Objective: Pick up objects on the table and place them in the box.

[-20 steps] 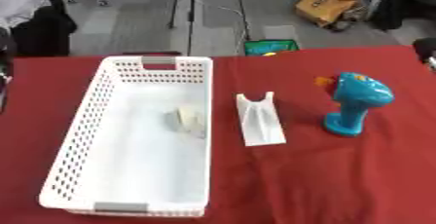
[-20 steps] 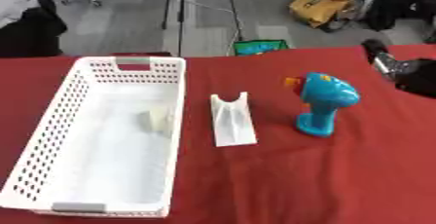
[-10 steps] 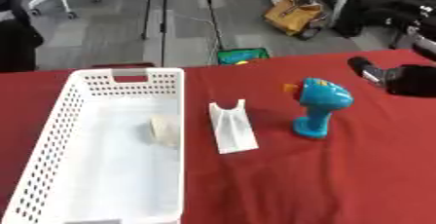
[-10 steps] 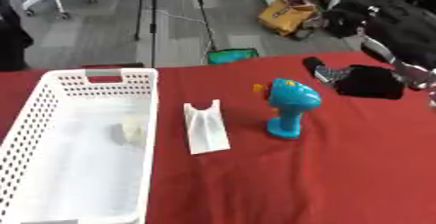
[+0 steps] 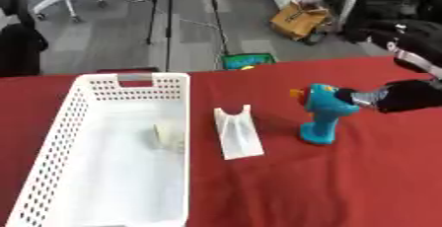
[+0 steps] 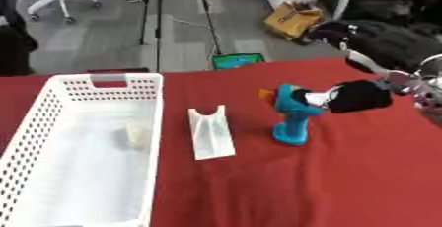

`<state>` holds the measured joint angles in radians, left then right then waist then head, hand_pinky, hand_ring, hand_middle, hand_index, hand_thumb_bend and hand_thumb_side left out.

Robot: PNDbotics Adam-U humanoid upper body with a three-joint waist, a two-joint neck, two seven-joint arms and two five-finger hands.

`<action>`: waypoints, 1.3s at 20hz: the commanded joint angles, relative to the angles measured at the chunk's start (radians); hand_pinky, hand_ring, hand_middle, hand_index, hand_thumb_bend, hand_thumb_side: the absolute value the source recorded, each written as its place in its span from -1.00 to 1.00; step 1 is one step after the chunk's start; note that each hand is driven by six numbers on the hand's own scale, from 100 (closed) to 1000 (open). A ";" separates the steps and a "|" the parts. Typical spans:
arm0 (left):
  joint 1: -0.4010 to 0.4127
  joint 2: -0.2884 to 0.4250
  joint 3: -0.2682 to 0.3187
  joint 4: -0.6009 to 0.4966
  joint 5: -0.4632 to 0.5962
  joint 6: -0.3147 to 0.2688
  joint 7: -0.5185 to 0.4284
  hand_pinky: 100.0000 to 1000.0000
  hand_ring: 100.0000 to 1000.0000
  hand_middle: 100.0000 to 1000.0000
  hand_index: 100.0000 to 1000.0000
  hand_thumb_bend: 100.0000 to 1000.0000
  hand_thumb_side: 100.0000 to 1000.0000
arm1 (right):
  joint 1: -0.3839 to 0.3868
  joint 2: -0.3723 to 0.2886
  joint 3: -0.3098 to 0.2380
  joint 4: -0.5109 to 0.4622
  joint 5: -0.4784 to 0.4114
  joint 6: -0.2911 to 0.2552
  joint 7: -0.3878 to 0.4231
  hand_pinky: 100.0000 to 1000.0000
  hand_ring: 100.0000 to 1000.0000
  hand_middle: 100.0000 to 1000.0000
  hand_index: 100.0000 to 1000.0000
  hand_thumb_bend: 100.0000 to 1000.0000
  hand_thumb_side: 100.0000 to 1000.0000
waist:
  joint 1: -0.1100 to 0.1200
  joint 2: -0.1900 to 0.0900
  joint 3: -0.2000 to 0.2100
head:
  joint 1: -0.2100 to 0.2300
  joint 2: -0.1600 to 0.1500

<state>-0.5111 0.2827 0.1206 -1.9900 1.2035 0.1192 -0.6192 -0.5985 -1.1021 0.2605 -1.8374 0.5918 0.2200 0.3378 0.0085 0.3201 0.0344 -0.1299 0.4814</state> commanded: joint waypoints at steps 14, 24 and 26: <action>-0.010 0.000 -0.001 -0.010 -0.008 0.009 0.001 0.14 -0.13 0.05 0.30 -1.00 0.84 | -0.045 0.074 0.051 0.143 -0.020 0.028 0.032 0.90 0.86 0.90 1.00 0.17 0.26 | 0.003 -0.022 0.020 | 0.008 -0.015; -0.012 -0.005 -0.002 -0.010 -0.007 0.015 -0.001 0.15 -0.13 0.06 0.30 -1.00 0.83 | -0.070 0.095 0.066 0.203 -0.034 0.033 0.084 0.88 0.83 0.91 1.00 0.31 -0.01 | 0.001 -0.020 0.030 | 0.006 -0.010; -0.012 -0.005 -0.002 -0.010 -0.007 0.015 -0.001 0.16 -0.13 0.05 0.30 -1.00 0.82 | -0.075 0.097 0.065 0.209 -0.040 0.032 0.104 0.91 0.85 0.94 1.00 0.34 -0.12 | 0.001 -0.019 0.031 | 0.005 -0.009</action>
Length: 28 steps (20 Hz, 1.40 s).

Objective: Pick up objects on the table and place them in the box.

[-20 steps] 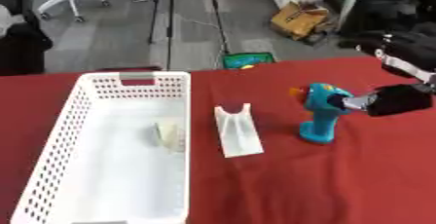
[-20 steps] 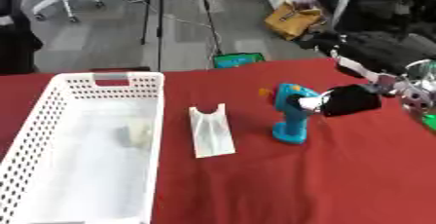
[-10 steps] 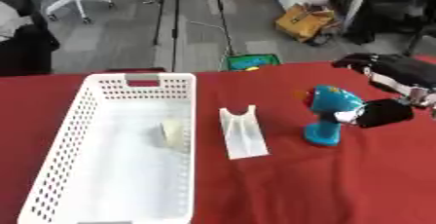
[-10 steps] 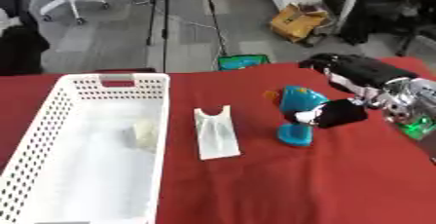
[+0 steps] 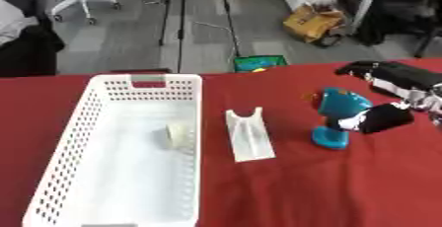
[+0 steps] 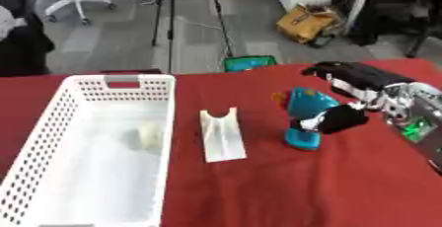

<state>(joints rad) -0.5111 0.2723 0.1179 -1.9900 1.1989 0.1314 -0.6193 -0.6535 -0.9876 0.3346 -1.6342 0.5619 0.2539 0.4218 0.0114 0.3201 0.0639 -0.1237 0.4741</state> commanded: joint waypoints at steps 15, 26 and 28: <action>-0.012 0.005 -0.002 -0.010 0.001 0.007 -0.012 0.17 -0.13 0.05 0.30 -1.00 0.81 | -0.059 -0.002 -0.010 0.035 -0.062 0.026 0.160 0.90 0.83 0.91 1.00 0.39 -0.27 | -0.003 -0.016 0.012 | -0.015 0.001; -0.014 0.002 -0.003 -0.010 -0.001 0.009 -0.025 0.18 -0.13 0.06 0.30 -1.00 0.80 | -0.075 0.004 -0.020 0.070 -0.069 0.021 0.128 0.87 0.81 0.88 1.00 0.36 -0.22 | -0.004 -0.010 0.026 | -0.007 -0.006; -0.014 0.003 -0.004 -0.010 -0.002 0.010 -0.030 0.19 -0.13 0.06 0.30 -1.00 0.80 | -0.076 0.003 -0.021 0.073 -0.058 0.019 0.125 0.88 0.81 0.88 1.00 0.35 -0.21 | -0.005 -0.009 0.028 | -0.006 -0.006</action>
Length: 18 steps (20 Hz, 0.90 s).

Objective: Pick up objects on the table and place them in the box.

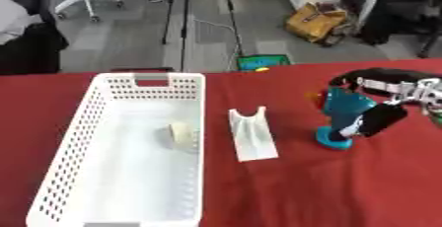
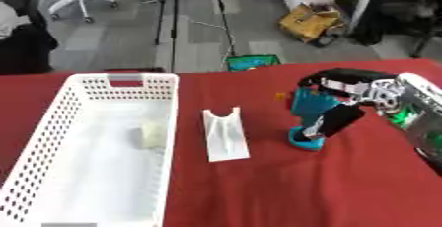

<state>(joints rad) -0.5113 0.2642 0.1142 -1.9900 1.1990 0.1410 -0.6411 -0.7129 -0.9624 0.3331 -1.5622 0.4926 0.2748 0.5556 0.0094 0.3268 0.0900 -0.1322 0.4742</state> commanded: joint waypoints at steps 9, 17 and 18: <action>-0.013 0.013 -0.002 -0.010 -0.003 0.003 -0.024 0.21 -0.13 0.06 0.30 -1.00 0.80 | -0.037 -0.023 -0.030 0.045 0.056 -0.016 0.000 0.89 0.82 0.88 1.00 0.34 -0.17 | -0.003 -0.011 0.005 | 0.007 -0.011; -0.014 0.014 -0.004 -0.010 -0.002 0.006 -0.038 0.22 -0.12 0.07 0.30 -1.00 0.79 | -0.058 -0.010 -0.037 0.112 0.071 -0.037 0.005 0.90 0.83 0.88 1.00 0.34 -0.18 | -0.001 -0.007 0.008 | 0.002 -0.017; -0.014 0.015 -0.004 -0.010 -0.002 0.007 -0.039 0.22 -0.12 0.07 0.30 -1.00 0.79 | -0.060 -0.008 -0.036 0.119 0.074 -0.040 0.005 0.90 0.83 0.88 1.00 0.34 -0.17 | -0.001 -0.007 0.008 | -0.001 -0.017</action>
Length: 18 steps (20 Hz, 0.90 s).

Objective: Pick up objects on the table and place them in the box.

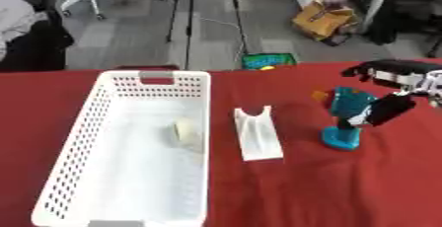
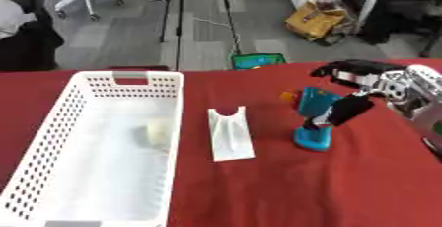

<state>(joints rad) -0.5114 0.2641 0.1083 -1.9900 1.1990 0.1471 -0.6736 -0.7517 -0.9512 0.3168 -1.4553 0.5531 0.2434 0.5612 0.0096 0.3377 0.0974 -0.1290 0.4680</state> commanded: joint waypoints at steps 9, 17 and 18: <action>-0.015 0.012 0.001 -0.010 -0.001 0.001 -0.010 0.22 -0.13 0.07 0.30 -1.00 0.78 | -0.048 0.007 -0.017 0.093 0.030 -0.042 0.012 0.90 0.82 0.88 1.00 0.34 -0.18 | 0.001 -0.017 0.004 | -0.013 -0.014; -0.016 0.011 0.000 -0.010 0.001 0.003 -0.011 0.22 -0.13 0.07 0.30 -1.00 0.77 | -0.029 0.000 -0.020 0.108 0.027 -0.066 0.016 0.88 0.80 0.87 1.00 0.34 -0.22 | 0.001 -0.016 0.007 | -0.012 -0.016; -0.016 0.011 0.000 -0.010 0.001 0.003 -0.011 0.22 -0.13 0.07 0.30 -1.00 0.77 | -0.025 -0.002 -0.020 0.105 0.025 -0.067 0.016 0.88 0.79 0.86 1.00 0.34 -0.22 | 0.001 -0.015 0.008 | -0.012 -0.016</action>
<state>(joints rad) -0.5118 0.2641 0.1079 -1.9900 1.1990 0.1500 -0.6818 -0.7650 -0.9186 0.3145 -1.3381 0.5792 0.1816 0.5778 0.0104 0.3393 0.1043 -0.1409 0.4640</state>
